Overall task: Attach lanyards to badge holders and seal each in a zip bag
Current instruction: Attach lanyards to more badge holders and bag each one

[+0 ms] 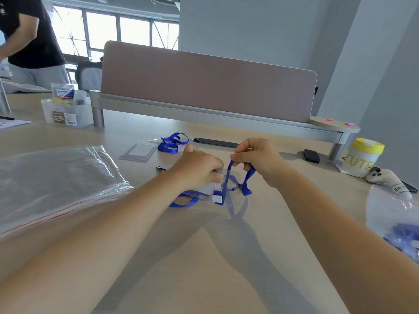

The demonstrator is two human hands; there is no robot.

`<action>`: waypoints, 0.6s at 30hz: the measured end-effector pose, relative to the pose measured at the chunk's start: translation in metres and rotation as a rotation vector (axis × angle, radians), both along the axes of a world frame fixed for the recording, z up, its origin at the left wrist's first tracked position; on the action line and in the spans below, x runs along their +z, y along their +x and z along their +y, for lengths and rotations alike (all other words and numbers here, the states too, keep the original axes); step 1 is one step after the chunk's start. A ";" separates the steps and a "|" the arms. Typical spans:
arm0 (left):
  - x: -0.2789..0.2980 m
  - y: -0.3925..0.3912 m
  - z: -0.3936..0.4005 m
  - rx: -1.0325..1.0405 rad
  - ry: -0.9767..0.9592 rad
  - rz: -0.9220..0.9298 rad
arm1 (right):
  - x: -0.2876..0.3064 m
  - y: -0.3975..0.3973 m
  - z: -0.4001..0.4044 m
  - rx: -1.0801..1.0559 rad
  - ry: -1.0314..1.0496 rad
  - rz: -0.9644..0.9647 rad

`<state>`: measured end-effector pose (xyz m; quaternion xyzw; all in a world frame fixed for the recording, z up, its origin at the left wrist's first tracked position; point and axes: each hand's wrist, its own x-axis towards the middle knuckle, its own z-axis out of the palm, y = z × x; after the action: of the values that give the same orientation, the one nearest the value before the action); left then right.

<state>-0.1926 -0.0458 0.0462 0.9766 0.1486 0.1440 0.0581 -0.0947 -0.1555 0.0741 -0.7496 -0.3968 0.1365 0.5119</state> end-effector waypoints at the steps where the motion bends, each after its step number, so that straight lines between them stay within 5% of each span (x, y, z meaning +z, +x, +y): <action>1: 0.000 0.000 0.000 0.015 0.025 0.005 | 0.001 -0.001 0.000 0.012 -0.004 -0.013; 6: -0.001 0.005 0.005 0.106 0.098 -0.102 | 0.002 -0.005 -0.003 0.036 0.003 -0.049; 18: 0.005 0.007 0.011 0.044 -0.284 -0.375 | -0.014 -0.007 -0.005 0.052 -0.062 -0.021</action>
<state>-0.1857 -0.0352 0.0512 0.9114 0.1752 0.3016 0.2183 -0.1020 -0.1601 0.0596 -0.7560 -0.4170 0.1543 0.4805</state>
